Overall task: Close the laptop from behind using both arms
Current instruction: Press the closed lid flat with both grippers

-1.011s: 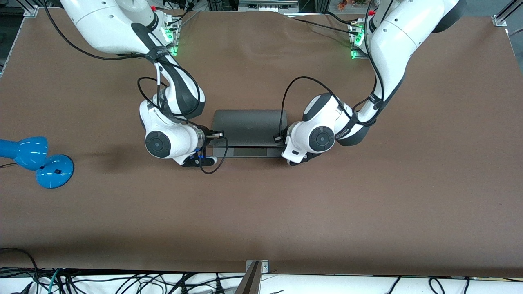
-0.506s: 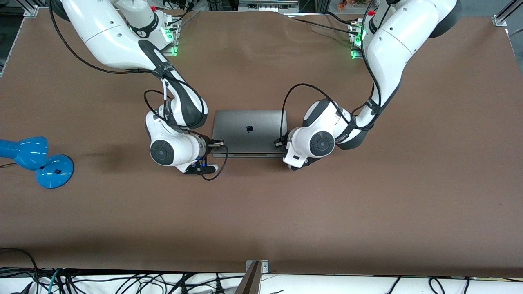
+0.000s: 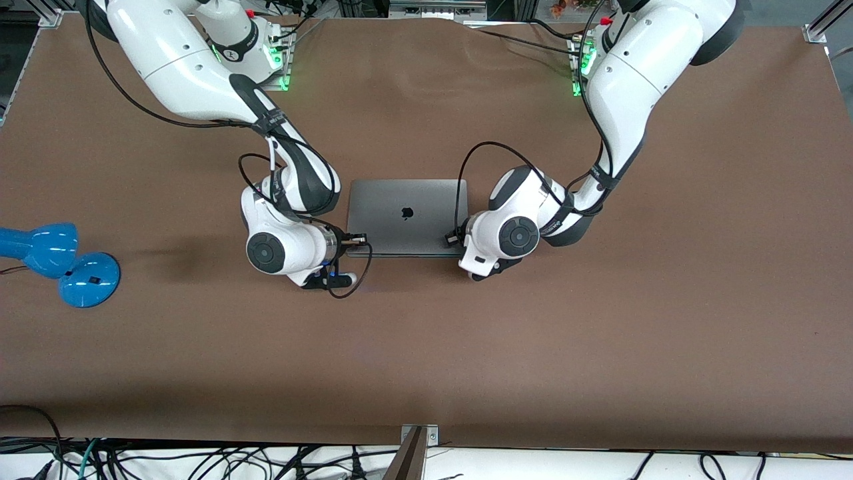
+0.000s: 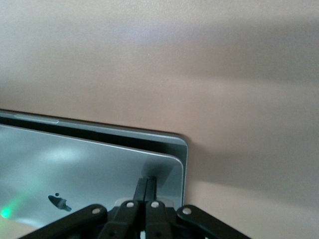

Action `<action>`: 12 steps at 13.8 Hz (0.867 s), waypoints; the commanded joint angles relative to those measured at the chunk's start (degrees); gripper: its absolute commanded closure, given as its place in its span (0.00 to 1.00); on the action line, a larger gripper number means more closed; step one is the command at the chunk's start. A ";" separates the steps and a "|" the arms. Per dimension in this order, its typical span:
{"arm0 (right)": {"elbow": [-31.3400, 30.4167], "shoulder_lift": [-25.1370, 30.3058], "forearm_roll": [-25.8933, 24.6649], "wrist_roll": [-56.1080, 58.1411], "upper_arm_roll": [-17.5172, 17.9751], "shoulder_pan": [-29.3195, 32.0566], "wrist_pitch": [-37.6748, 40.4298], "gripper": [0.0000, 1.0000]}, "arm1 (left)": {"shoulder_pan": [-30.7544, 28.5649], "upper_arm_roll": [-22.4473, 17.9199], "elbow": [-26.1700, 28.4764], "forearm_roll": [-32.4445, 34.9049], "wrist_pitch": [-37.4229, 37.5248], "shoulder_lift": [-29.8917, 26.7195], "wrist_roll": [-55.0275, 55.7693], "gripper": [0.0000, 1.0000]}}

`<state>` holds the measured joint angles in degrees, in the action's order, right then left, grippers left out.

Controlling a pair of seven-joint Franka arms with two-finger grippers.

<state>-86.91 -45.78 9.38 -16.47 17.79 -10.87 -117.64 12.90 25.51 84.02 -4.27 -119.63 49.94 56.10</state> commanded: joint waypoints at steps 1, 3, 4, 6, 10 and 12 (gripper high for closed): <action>1.92 -2.03 -0.59 1.26 -0.21 -0.47 -1.18 0.96 | 1.08 -0.46 -2.64 2.16 -0.34 1.74 0.68 1.00; 1.92 -2.38 -0.59 1.26 -0.21 -0.47 -1.63 0.96 | 1.34 -0.99 -2.64 2.16 -0.60 1.92 0.68 1.00; 1.92 -2.64 -0.59 1.26 -0.21 -0.47 -1.63 0.96 | 1.52 -1.08 -2.64 2.25 -1.04 1.92 0.68 1.00; 1.92 -2.73 -0.59 1.88 -0.21 -0.47 -2.33 0.96 | 1.78 -1.34 -2.64 2.16 -1.04 1.92 0.68 1.00; 1.83 -0.46 -0.59 1.88 -0.21 -0.38 -1.45 0.43 | 1.70 -1.34 -2.64 2.16 -1.04 1.83 0.85 1.00; 0.87 3.57 -0.85 1.97 -0.82 -0.64 -1.36 0.02 | 1.08 -1.34 -2.64 2.51 -1.04 1.39 0.68 0.18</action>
<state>-85.22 -46.36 9.10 -14.98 17.77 -10.95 -119.67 13.72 24.62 83.20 -4.27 -120.80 50.86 56.10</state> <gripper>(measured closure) 0.670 0.925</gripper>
